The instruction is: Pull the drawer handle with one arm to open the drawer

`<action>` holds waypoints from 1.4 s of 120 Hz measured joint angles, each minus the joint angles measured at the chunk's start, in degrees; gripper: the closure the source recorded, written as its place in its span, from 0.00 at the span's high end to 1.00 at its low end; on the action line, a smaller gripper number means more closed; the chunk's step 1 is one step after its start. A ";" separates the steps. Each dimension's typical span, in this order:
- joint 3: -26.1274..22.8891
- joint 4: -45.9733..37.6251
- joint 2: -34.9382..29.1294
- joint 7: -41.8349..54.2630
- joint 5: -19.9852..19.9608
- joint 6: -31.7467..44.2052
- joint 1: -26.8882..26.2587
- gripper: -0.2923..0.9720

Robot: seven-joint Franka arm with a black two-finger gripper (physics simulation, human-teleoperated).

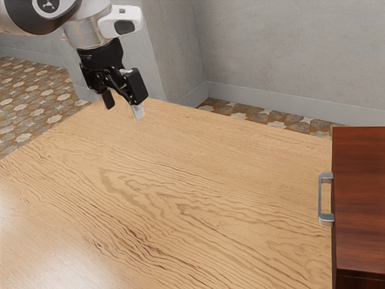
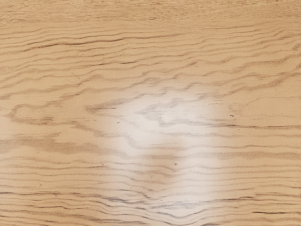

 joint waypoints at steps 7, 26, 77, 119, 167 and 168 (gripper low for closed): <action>-0.02 0.00 -0.13 0.38 0.00 1.40 -0.38 0.75; 0.03 0.00 -0.15 1.17 -0.39 3.61 -0.02 0.75; -4.01 -15.78 -3.06 -7.20 -18.75 8.21 -0.57 0.75; -21.77 -24.49 -2.16 -15.87 -34.29 21.26 8.56 0.75; -38.08 -25.75 -0.11 -22.10 -35.19 29.68 22.50 0.75; -38.12 -25.67 0.17 -22.21 -35.08 29.87 22.55 0.75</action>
